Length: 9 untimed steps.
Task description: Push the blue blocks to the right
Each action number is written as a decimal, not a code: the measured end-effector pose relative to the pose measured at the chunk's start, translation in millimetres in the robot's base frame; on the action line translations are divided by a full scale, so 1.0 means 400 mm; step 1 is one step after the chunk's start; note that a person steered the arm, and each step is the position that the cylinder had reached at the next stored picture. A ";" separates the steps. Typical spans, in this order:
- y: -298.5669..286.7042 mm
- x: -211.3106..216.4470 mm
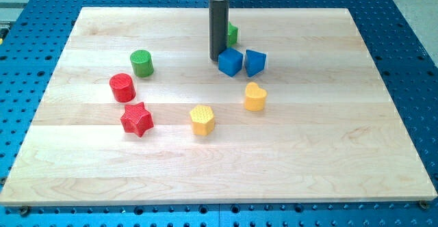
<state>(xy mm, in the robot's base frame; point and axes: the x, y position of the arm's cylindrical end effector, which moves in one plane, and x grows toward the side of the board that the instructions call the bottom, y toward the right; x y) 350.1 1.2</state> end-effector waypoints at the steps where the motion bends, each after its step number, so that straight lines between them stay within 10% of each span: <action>1: -0.029 0.007; 4: -0.151 0.046; 9: 0.274 0.058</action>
<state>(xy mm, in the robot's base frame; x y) 373.3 110.8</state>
